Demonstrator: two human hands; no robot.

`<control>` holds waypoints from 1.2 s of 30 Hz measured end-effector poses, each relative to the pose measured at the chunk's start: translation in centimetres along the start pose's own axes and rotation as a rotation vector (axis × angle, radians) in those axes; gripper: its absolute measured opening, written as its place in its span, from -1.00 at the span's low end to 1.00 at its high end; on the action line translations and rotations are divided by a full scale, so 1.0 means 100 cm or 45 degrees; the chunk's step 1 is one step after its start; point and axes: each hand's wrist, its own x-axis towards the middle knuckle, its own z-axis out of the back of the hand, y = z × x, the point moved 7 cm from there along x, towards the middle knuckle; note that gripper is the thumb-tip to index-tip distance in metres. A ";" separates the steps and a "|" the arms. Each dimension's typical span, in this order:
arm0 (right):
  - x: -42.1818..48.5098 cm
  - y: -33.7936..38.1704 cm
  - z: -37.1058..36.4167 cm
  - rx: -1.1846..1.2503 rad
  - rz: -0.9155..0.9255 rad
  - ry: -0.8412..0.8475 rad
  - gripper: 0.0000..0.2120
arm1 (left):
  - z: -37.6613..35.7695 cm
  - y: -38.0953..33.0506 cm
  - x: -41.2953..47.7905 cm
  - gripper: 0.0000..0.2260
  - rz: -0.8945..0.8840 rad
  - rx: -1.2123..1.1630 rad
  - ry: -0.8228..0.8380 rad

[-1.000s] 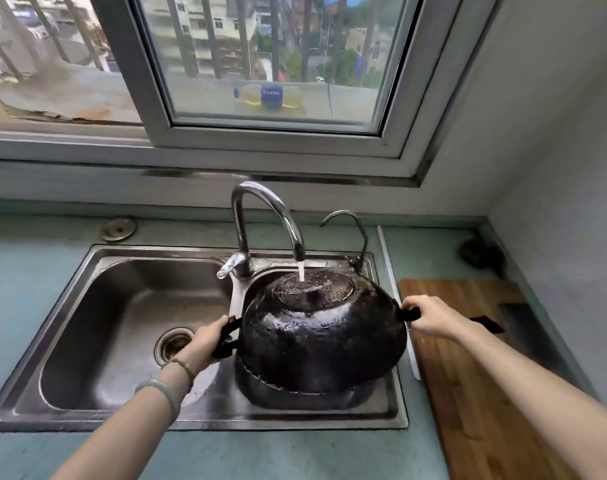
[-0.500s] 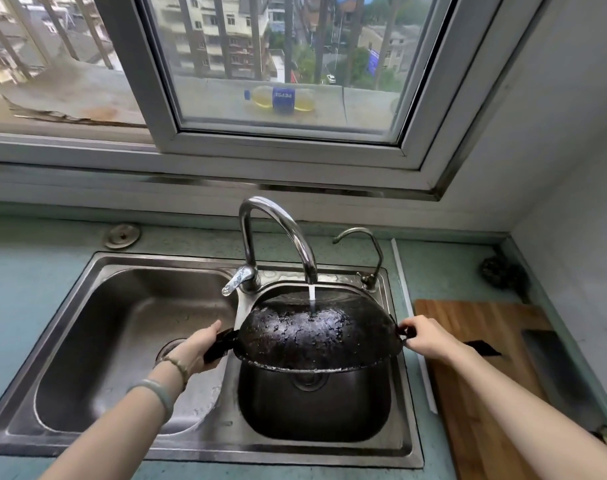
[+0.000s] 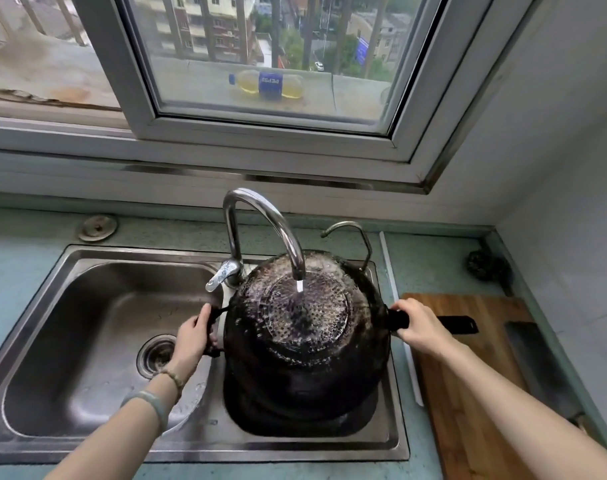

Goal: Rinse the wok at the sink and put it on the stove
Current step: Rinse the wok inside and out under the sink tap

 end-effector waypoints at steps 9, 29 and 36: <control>0.005 0.000 -0.005 -0.018 0.029 -0.028 -0.64 | -0.001 -0.024 -0.003 -0.61 -0.153 0.095 -0.022; -0.013 -0.010 -0.026 -0.082 0.035 0.306 -0.57 | 0.016 0.033 -0.012 -0.56 0.207 0.022 0.217; -0.011 -0.010 -0.032 -0.011 -0.047 0.414 -0.56 | 0.013 0.044 -0.017 -0.74 0.636 0.060 0.295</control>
